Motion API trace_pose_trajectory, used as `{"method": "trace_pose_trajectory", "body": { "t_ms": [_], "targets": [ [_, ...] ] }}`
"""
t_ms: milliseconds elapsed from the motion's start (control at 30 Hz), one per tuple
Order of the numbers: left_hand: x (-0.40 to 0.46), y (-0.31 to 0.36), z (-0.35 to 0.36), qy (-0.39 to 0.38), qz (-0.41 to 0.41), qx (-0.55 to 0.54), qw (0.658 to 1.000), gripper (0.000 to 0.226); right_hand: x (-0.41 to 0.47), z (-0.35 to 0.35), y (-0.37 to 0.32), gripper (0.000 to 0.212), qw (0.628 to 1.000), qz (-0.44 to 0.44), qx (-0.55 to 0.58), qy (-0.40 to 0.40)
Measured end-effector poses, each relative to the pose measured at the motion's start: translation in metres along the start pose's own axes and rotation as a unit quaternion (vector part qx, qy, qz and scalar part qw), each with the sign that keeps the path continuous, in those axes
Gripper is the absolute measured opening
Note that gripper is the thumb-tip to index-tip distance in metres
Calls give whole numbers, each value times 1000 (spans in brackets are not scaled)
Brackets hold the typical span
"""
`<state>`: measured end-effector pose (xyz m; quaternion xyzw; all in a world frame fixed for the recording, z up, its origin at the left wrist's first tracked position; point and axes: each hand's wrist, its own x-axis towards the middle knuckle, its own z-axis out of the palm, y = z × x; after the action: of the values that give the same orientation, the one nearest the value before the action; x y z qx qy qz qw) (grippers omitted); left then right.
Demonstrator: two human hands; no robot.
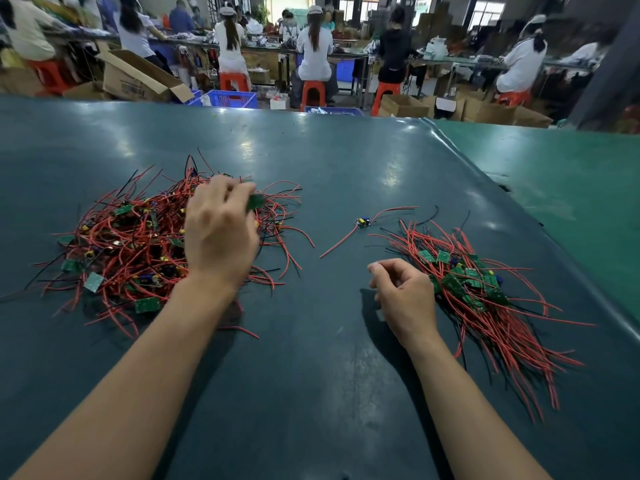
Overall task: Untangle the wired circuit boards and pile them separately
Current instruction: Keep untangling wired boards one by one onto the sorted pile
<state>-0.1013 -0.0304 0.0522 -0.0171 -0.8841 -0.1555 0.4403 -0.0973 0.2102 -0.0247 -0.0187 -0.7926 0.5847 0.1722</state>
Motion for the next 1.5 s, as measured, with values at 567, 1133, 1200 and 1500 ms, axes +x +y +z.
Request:
{"method": "trace_pose_trajectory", "body": {
  "t_ms": [567,1133,1200,1500],
  "targets": [
    [-82,57,40,-83,83,-337,934,12,-18,2,-21,9,932,117,329,-98],
    [-71,55,33,-219,-283,-538,764,8,-21,7,-26,12,947,106,301,-22],
    [-71,54,33,-207,-299,-548,754,9,-17,3,-25,16,938,116,326,13],
    [-72,48,35,-192,-333,-586,714,12,-5,-10,-23,34,889,168,422,60]
  ]
}}
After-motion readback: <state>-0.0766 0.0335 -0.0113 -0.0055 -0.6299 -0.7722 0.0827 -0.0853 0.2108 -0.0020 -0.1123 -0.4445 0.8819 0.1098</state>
